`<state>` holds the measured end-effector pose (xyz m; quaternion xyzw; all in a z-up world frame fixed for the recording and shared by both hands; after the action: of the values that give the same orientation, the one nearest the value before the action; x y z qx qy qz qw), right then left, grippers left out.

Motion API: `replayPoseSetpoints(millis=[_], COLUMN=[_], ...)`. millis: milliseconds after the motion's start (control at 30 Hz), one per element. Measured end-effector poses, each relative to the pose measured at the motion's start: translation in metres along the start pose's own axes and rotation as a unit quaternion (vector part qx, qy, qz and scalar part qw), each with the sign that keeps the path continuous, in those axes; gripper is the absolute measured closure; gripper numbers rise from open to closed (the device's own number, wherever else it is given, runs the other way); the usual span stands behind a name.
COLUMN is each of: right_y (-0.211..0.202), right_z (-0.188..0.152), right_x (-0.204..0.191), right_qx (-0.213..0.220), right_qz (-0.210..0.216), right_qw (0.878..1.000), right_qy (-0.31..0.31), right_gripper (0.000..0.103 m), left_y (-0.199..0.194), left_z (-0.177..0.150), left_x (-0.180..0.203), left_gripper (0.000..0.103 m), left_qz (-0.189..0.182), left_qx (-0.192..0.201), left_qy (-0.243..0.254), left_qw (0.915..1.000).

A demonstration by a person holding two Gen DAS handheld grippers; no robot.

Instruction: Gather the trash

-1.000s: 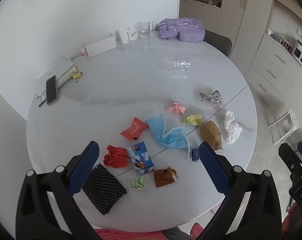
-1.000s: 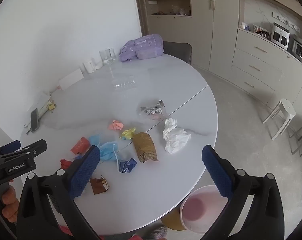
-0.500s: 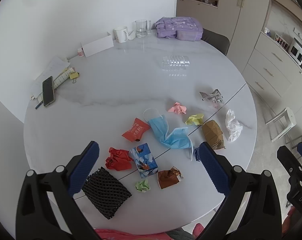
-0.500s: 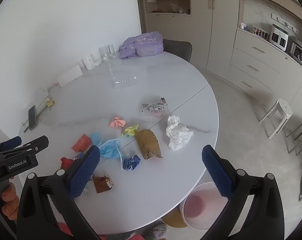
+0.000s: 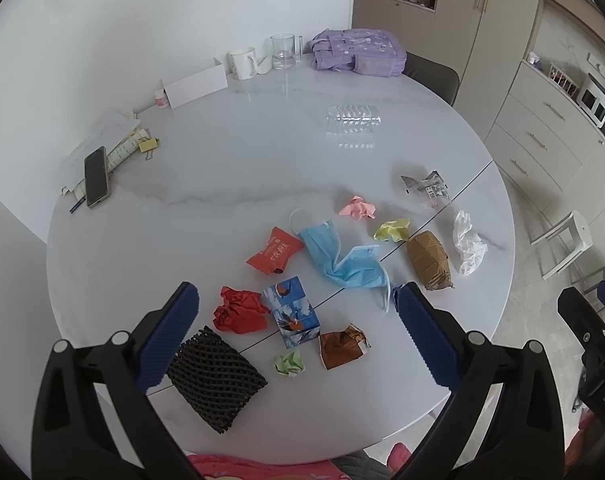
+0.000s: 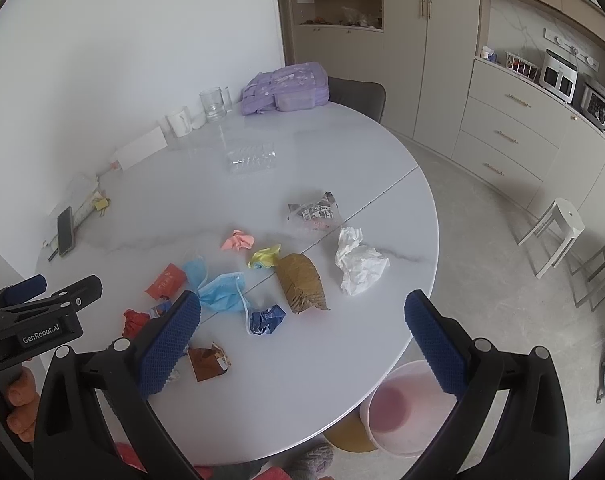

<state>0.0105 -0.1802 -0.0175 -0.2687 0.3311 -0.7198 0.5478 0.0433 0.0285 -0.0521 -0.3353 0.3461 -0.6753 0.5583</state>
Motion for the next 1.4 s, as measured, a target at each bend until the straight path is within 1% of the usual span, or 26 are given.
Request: replayPoseSetpoints(millis=[400,1400], right_y=[-0.0032,-0.0028], right_z=[-0.0066,-0.0061], right_x=[-0.0008,0.0037], right_qx=[0.000,-0.006], right_qz=[-0.003,-0.005], right_qw=[1.000,1.000], right_qy=[0.002,0.005], right_gripper=[0.002,0.002], left_y=[-0.0002,0.0027], left_z=[-0.0010,-0.0045], left_x=[-0.0016,-0.0029], left_gripper=[0.008,0.008], left_qz=[0.000,0.002], left_qx=[-0.001,-0.004], left_qy=[-0.002,-0.003], left_qw=[1.0000,1.0000])
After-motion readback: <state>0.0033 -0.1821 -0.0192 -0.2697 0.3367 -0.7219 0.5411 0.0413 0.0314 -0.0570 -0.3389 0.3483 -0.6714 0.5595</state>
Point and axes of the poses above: each gripper's, at about its wrist camera, not at the fingertips, and y roughly the way its jaws point, x to its right, z to its top, the point moved 5 cm from there along y, roughly the way its jaws point, and after that the axes turned 5 degrees about -z, right-handed, at the moved point
